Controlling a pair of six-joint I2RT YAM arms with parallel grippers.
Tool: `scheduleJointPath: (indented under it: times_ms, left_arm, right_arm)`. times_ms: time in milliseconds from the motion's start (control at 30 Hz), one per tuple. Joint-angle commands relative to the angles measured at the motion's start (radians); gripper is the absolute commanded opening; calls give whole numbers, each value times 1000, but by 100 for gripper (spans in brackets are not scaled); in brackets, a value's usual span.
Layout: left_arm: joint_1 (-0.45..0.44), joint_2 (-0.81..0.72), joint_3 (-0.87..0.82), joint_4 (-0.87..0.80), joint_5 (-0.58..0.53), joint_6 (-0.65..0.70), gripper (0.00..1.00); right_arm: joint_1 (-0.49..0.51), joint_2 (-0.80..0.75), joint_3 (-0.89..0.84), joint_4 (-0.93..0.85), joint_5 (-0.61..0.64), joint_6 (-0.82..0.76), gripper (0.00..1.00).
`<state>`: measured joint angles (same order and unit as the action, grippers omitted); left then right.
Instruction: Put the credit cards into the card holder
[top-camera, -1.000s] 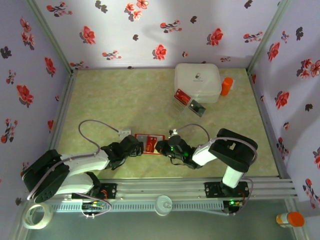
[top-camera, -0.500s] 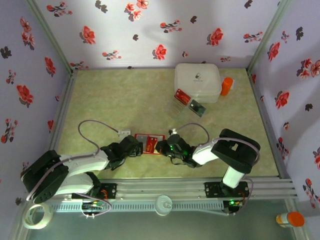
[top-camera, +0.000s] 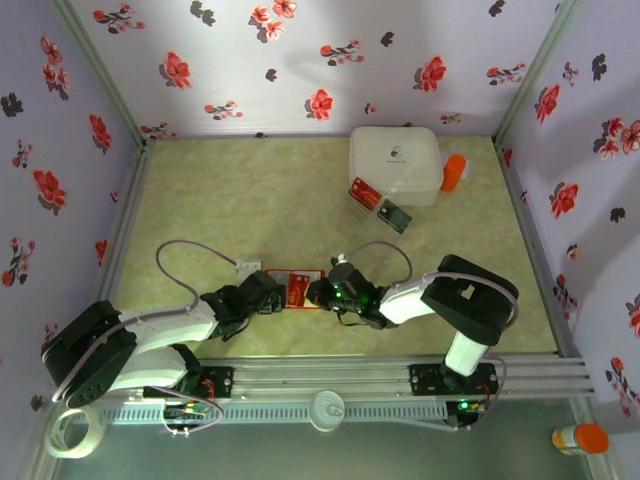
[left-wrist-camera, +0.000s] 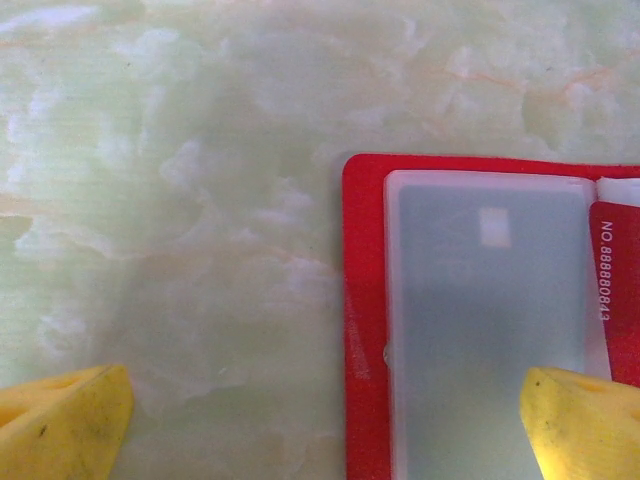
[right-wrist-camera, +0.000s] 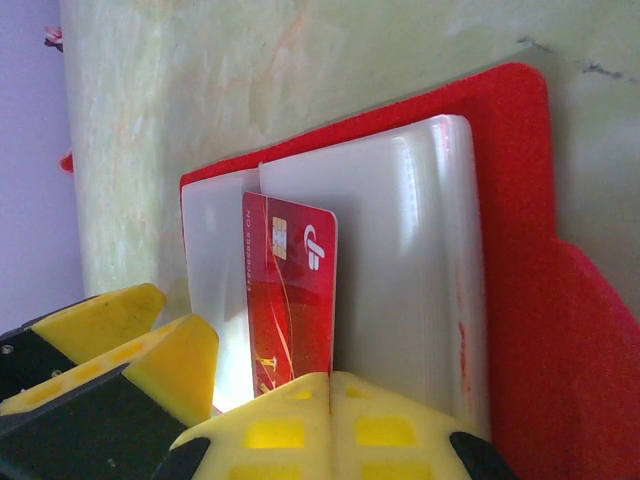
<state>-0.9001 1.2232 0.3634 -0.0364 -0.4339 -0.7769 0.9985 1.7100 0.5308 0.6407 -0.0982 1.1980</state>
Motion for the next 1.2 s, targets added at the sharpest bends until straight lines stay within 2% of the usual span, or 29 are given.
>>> scheduleJointPath:
  times_ms: [0,67,233,400,600,967,1167]
  left_arm:
    - [7,-19,-18,-23,-13,-18,100]
    - [8,-26,-16,-35,-16,-15,100]
    - [12,-68,20,-184,-128,-86,100]
    - [33,-139,23,-246,-175,-128,100]
    - [53,-117,18,-227,-154,-121,100]
    - [70,22,24,-139,-79,-91,100]
    - [70,30,22,-124,-72,-84,100]
  right_arm:
    - [-7,27,31,-67,-24,-34,0]
    - [-9,28,40,-82,-29,-41,0]
    - [-15,15,43,-103,-32,-51,0]
    - [-20,-4,47,-132,-32,-61,0]
    - [-27,-6,67,-163,-44,-77,0]
    - [-55,-19,96,-228,-69,-112,0]
    - [-67,-16,118,-262,-87,-129,0]
